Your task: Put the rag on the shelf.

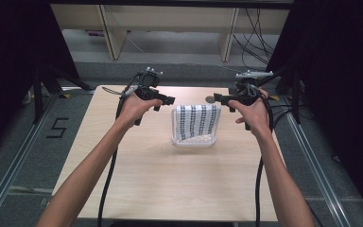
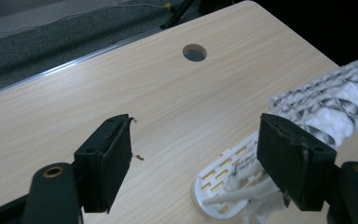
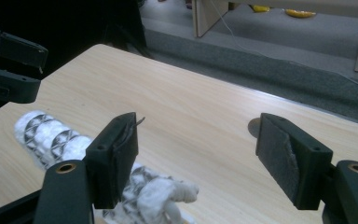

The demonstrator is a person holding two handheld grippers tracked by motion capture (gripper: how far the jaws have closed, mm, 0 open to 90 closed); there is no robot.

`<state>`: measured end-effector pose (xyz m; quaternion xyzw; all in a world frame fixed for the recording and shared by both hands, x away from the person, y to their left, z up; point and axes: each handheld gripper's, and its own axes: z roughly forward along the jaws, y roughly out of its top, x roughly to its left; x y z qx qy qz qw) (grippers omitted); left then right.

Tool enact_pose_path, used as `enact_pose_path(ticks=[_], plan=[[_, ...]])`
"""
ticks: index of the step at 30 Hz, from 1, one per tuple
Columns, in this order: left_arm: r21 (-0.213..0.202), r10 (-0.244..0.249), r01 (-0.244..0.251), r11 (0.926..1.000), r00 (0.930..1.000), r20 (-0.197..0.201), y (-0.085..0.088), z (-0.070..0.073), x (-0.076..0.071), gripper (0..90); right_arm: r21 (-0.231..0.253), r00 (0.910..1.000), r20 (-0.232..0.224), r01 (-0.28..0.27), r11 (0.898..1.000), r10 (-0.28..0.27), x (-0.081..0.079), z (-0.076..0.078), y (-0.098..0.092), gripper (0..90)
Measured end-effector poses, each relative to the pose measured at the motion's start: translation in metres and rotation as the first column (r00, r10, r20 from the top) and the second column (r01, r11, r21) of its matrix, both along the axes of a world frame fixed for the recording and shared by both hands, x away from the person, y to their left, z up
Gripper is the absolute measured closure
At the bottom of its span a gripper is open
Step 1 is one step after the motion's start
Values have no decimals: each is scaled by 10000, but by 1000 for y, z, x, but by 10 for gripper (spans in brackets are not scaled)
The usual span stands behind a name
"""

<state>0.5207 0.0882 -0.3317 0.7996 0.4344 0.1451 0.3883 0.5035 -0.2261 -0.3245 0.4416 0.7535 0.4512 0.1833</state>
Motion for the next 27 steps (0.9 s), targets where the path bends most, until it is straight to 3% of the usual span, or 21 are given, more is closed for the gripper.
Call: enact_pose_path(ticks=[8, 11, 12, 18, 27], plan=[[64, -398, 397, 9992, 9991, 138, -2, -6, -21, 251, -84, 9996, 266, -98, 9999, 100, -19, 1, 1, 304], [-33, -569, 570, 9984, 9982, 212, -1, -8, -30, 250, -195, 9985, 405, -352, 9992, 360, -28, -1, -1, 302], [-63, -625, 627, 9980, 9978, 205, -1, -9, -32, 250, 8, 9992, 255, -293, 9996, 292, -31, 0, 0, 300], [-255, -927, 934, 9953, 9953, 266, 4, -11, -45, 245, -111, 9986, 451, -261, 9996, 266, -41, 0, -5, 297], [-351, -1028, 1044, 9939, 9938, 433, 8, -14, -57, 245, -6, 9974, 585, -432, 9991, 432, -52, -2, -10, 294]])
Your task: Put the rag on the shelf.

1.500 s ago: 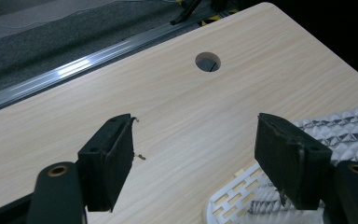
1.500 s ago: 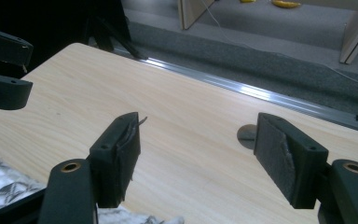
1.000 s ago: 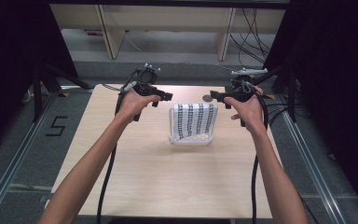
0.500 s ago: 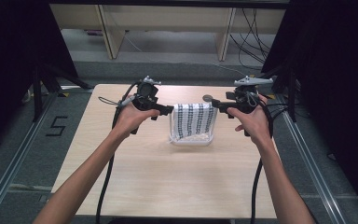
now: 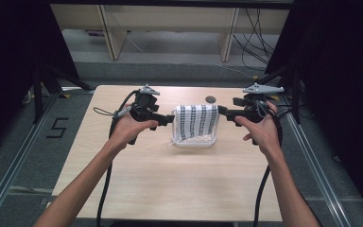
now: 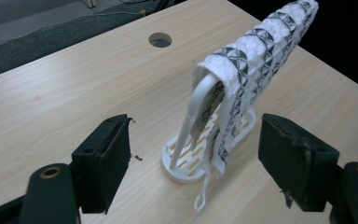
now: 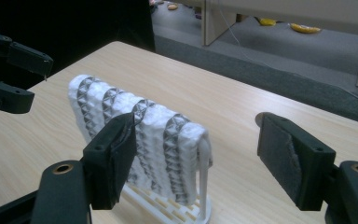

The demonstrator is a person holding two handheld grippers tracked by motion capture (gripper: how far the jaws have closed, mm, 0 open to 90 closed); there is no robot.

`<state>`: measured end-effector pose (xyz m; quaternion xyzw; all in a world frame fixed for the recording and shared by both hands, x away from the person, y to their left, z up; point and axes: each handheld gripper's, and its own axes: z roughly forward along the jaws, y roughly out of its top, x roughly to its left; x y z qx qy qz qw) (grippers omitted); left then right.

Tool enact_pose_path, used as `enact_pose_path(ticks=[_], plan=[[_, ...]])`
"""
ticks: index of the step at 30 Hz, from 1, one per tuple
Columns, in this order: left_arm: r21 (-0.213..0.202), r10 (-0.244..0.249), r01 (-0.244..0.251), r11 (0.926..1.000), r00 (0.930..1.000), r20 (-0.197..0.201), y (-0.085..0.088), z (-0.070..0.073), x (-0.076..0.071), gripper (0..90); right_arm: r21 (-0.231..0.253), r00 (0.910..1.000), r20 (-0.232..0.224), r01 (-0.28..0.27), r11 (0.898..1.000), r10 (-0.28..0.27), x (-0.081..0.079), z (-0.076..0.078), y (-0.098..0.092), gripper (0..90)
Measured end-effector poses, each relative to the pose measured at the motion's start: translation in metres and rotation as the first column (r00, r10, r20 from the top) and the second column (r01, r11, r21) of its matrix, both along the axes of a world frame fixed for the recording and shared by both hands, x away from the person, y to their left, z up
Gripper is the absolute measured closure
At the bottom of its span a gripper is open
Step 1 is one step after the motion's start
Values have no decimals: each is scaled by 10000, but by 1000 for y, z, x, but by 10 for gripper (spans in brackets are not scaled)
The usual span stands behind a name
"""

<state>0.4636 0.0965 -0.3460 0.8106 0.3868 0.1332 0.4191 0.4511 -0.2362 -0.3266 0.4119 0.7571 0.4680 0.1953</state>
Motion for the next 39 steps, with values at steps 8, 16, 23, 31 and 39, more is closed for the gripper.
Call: enact_pose_path(ticks=[8, 16, 23, 31, 39], plan=[[72, -244, 244, 9997, 9997, 23, 2, -6, -14, 243, 12, 9999, 83, -67, 10000, 67, -18, -7, -3, 291], [-153, -493, 495, 9987, 9987, 87, 6, -12, -28, 243, -88, 9995, 15, -321, 9994, 321, -30, -22, 0, 289], [-76, -647, 648, 9979, 9977, 180, 8, -21, -43, 243, -133, 9985, -83, -543, 9984, 542, -44, -38, 3, 285], [-51, -765, 766, 9970, 9968, 250, 11, -30, -54, 244, 117, 9983, -241, -525, 9986, 528, -53, -53, 2, 284], [-124, -971, 977, 9951, 9945, 396, 15, -41, -70, 243, -135, 9977, -49, -683, 9976, 683, -63, -59, 2, 283]])
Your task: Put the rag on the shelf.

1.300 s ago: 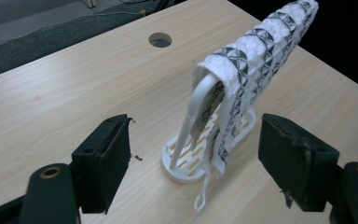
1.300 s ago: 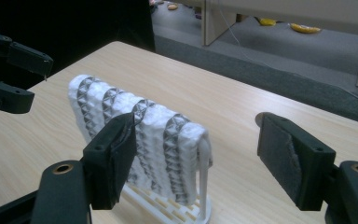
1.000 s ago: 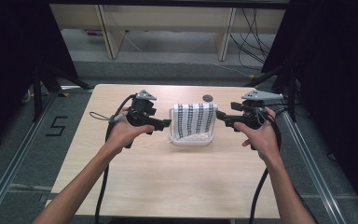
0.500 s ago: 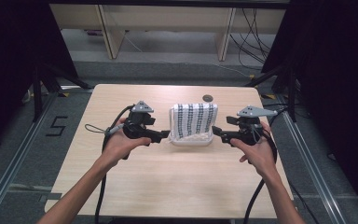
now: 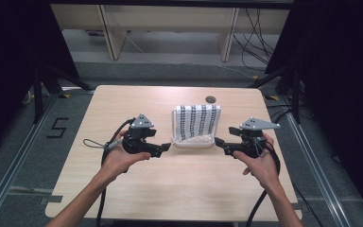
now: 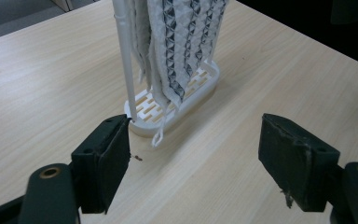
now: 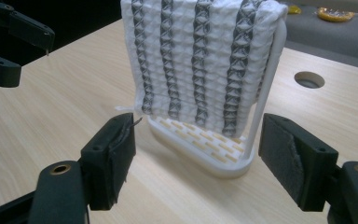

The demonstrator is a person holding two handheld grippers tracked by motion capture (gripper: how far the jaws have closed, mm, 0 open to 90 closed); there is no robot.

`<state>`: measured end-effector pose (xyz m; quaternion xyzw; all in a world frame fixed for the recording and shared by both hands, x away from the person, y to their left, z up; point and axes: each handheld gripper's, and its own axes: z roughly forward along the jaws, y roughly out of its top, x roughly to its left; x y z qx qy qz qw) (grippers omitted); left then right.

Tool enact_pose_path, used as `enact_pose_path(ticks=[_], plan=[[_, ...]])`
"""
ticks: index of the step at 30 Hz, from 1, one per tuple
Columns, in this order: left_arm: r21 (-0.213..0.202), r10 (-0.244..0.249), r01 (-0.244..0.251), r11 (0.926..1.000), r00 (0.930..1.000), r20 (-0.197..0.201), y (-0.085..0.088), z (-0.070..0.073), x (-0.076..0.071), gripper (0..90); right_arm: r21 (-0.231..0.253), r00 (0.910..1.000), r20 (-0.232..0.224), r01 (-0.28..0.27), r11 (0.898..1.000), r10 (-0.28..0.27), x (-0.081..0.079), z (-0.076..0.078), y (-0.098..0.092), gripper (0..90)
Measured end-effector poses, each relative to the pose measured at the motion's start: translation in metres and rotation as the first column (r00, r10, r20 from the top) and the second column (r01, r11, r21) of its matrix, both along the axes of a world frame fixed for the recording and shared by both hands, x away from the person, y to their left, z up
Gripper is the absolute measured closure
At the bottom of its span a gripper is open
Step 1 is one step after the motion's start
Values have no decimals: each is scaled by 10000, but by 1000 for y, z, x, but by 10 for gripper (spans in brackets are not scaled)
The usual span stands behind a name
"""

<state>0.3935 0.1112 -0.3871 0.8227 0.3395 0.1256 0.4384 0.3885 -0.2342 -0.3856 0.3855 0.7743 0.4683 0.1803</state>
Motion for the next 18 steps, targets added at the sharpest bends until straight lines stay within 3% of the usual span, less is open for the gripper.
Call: enact_pose_path(ticks=[2, 3, 6, 7, 8, 9, 14, 18], plan=[[-7, -14, 14, 10000, 10000, -23, 1, -3, -4, 243, 173, 10000, -93, 21, 9998, -19, -3, -3, 2, 283], [-10, -35, 35, 10000, 10000, -44, 2, -4, -6, 243, -62, 9999, 40, -140, 9999, 141, -4, -3, 0, 283], [2, -61, 61, 10000, 10000, -57, 3, -7, -9, 243, -28, 10000, -22, -1, 10000, 1, -7, -5, 1, 283], [27, -12, 12, 10000, 10000, 36, 4, -9, -13, 243, -70, 9997, 149, -192, 9998, 193, -7, -8, 0, 283], [43, -8, 8, 10000, 10000, 60, 5, -10, -14, 243, -25, 9999, -115, -35, 10000, 35, -10, -7, 0, 282], [1, -106, 106, 9999, 9999, 44, 6, -12, -15, 243, -49, 10000, 50, -21, 10000, 21, -11, -9, 1, 282], [115, 8, -10, 9999, 9999, 136, 10, -18, -21, 243, -37, 10000, 13, -62, 10000, 62, -16, -18, 1, 280], [130, -26, 24, 9999, 9999, 136, 11, -22, -24, 243, -69, 9995, -287, -147, 9999, 145, -21, -26, 1, 277]])
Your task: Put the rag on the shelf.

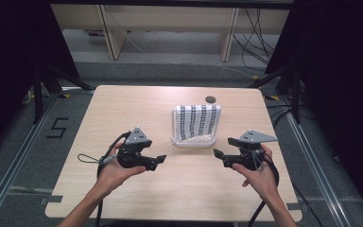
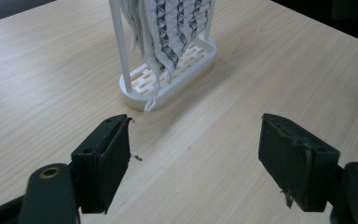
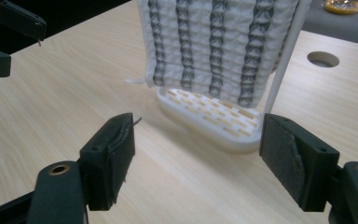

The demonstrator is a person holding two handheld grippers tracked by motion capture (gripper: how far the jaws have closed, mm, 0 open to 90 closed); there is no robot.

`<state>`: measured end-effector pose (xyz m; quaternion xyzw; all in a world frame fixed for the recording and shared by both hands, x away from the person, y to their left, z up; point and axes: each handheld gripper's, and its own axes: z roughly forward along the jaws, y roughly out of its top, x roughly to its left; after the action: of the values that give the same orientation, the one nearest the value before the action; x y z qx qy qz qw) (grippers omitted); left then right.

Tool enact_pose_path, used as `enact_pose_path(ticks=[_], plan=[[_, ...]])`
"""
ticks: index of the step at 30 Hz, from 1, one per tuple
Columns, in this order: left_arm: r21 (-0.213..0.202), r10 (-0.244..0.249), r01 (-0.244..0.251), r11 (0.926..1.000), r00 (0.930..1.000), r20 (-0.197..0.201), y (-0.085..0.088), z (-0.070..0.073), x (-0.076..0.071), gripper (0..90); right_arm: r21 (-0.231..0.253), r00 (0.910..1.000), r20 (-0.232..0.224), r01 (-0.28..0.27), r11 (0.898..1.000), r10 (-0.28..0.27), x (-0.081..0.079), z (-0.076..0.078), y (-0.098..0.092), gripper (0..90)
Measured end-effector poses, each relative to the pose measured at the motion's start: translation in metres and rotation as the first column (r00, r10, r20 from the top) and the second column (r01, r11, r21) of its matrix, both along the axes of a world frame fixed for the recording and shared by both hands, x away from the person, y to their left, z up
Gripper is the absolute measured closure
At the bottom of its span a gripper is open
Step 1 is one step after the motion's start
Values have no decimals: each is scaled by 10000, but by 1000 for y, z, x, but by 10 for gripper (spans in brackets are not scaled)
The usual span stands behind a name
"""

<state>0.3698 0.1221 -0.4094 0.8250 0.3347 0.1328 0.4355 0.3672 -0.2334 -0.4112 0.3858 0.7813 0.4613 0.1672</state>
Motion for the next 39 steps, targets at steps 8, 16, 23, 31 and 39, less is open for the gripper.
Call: enact_pose_path(ticks=[8, 16, 23, 31, 39], plan=[[283, -14, 10, 9996, 9999, 133, 2, -14, -8, 242, 106, 10000, -35, 54, 9999, -54, -5, -14, 0, 268], [442, -48, 41, 9990, 9999, 157, 6, -26, -16, 240, 220, 9996, -276, 48, 9997, -42, -16, -24, 2, 231], [531, -207, 201, 9984, 9997, 104, 10, -40, -26, 237, 204, 9998, -174, 22, 9998, -18, -24, -32, 3, 196], [782, -89, 88, 9969, 10000, 7, 18, -58, -36, 236, -137, 9998, -214, 33, 9999, -36, -33, -41, 2, 192], [593, 126, -121, 9982, 9999, -80, 32, -66, -53, 233, -448, 9976, -670, -186, 9988, 155, -43, -56, 4, 188]])
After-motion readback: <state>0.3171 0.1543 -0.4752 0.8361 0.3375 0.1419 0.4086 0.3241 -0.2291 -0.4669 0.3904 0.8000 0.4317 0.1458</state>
